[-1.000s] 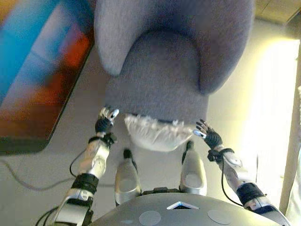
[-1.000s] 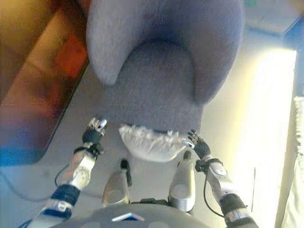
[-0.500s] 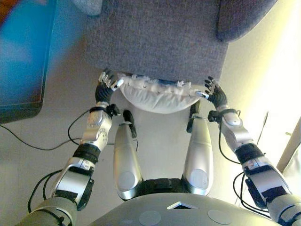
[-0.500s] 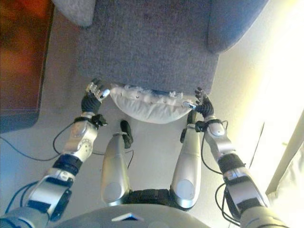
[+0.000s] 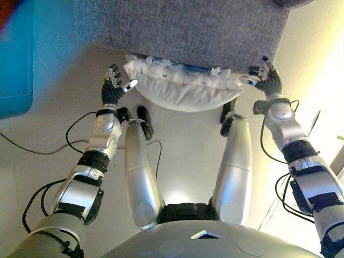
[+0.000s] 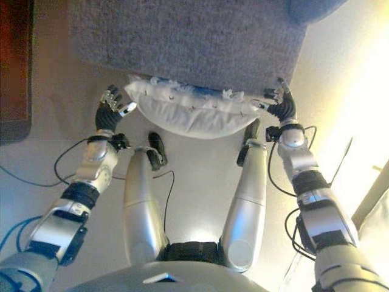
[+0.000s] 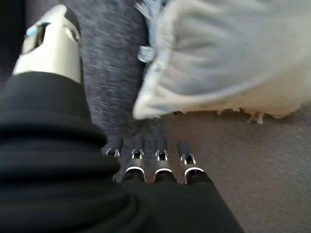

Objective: Pick up the cushion and take it to the sofa

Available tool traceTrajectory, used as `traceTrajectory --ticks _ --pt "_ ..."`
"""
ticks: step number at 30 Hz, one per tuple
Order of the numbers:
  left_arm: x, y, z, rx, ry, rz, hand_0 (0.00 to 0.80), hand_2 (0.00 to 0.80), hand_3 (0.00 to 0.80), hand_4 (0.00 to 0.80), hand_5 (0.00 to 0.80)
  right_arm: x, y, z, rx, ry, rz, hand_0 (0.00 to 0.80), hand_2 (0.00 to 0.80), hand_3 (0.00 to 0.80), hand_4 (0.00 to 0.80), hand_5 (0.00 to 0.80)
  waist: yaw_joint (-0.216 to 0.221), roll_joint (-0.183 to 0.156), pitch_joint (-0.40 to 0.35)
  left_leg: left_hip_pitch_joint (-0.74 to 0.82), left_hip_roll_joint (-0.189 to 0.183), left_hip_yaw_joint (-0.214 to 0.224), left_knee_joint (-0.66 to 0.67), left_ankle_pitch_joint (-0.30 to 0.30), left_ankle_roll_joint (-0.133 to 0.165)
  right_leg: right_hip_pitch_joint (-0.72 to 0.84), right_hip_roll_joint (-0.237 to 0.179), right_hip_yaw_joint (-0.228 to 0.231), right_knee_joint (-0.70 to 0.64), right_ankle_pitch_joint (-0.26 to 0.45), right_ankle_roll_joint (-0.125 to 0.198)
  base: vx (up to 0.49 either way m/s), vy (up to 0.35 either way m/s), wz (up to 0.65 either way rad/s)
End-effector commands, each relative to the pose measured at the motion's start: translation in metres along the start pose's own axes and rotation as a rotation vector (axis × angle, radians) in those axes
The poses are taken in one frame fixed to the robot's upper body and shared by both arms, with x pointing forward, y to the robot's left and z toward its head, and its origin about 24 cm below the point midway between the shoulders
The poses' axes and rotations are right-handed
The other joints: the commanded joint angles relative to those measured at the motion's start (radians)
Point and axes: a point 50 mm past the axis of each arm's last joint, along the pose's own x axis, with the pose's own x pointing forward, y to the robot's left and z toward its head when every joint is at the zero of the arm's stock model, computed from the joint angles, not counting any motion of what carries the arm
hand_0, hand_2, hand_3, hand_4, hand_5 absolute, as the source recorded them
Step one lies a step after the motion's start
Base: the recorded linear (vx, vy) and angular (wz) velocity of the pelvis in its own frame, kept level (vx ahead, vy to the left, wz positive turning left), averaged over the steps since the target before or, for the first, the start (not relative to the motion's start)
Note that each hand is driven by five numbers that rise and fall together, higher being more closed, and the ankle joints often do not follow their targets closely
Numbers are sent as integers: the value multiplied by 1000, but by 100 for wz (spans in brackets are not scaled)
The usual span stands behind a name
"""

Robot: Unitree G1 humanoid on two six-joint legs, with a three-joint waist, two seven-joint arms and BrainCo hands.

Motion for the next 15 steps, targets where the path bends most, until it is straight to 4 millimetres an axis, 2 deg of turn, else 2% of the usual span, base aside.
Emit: traceTrajectory --ticks 1,7,15 --pt "2 18 10 -35 -66 87 0 0 0 0 0 -11 6 -25 -11 77 17 0 0 0 0 0 2 -9 -6 -76 -9 -37 -26 62 8 -27 -19 53 109 -23 9 0 0 0" --pt "7 25 15 -68 -69 160 0 0 0 0 0 -11 10 -25 1 73 2 0 0 0 0 0 16 -34 0 -163 -32 -67 24 66 15 -113 -3 47 177 -36 -2 -5 -14 4" --pt "21 26 32 -52 -81 97 0 0 0 0 0 -9 -1 -30 7 115 5 0 0 0 0 0 27 -63 6 -226 -37 -85 48 69 21 -172 -3 36 221 -55 -14 7 -4 4"
